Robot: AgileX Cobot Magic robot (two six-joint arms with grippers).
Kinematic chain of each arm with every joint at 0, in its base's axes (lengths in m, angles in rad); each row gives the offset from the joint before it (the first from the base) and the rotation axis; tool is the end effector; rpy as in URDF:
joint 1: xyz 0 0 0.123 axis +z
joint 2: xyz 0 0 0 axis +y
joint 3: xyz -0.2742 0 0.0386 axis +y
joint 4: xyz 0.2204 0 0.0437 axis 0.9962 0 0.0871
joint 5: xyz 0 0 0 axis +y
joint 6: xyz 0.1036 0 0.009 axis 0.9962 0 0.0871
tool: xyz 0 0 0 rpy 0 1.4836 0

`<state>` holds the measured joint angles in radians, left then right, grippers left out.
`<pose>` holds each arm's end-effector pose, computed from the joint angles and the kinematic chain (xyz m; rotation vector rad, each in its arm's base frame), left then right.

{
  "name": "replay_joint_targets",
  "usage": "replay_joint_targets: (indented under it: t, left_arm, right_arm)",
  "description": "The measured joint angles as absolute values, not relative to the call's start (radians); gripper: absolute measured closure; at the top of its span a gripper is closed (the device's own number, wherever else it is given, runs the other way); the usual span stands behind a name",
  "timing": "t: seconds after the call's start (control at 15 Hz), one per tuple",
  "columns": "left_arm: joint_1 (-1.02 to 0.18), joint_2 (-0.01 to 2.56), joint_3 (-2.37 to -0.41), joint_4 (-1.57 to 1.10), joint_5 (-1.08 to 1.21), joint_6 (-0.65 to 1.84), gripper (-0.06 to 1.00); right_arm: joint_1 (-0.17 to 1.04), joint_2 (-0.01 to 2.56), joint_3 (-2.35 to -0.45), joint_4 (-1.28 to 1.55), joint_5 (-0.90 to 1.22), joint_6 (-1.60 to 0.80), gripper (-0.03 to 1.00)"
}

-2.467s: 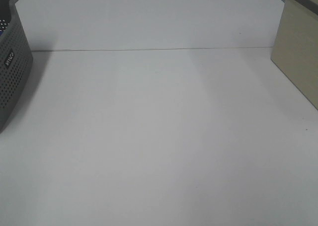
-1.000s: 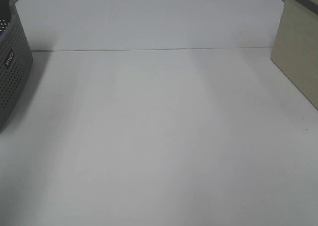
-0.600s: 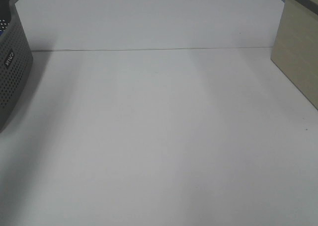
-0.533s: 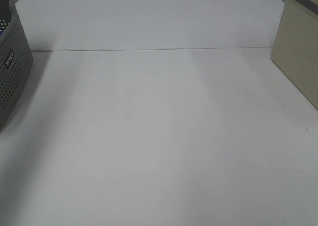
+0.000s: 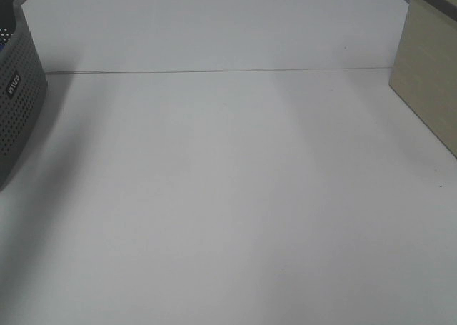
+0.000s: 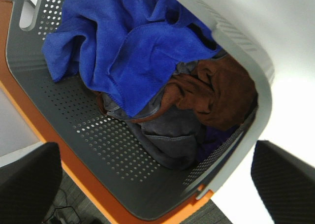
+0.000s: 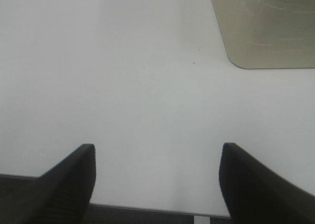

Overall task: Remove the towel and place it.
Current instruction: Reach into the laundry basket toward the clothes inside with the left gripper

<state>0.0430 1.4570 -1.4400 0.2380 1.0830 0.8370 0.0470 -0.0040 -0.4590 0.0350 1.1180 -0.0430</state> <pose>0.2820 0.0338 0.3541 1.0963 2.4368 0.6200 -0.0092 0.0028 0.2421 -0.0983 2.1361 0.0450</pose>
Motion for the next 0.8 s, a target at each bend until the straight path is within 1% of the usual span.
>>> replay_joint_targets:
  t: [0.53,0.73,0.8]
  left_arm:
    - [0.043,1.590,-1.466,0.338,0.992,0.885,-0.05]
    - [0.043,1.646,-1.519,0.374,0.990,0.889,-0.05]
    - [0.043,1.694,-1.564,0.395,0.990,0.889,-0.05]
  right_arm:
    - [0.047,-0.004,-0.459,0.035,1.118,-0.043,0.27]
    - [0.047,-0.004,-0.459,0.035,1.118,-0.043,0.27]
    - [0.047,-0.004,-0.459,0.035,1.118,-0.043,0.27]
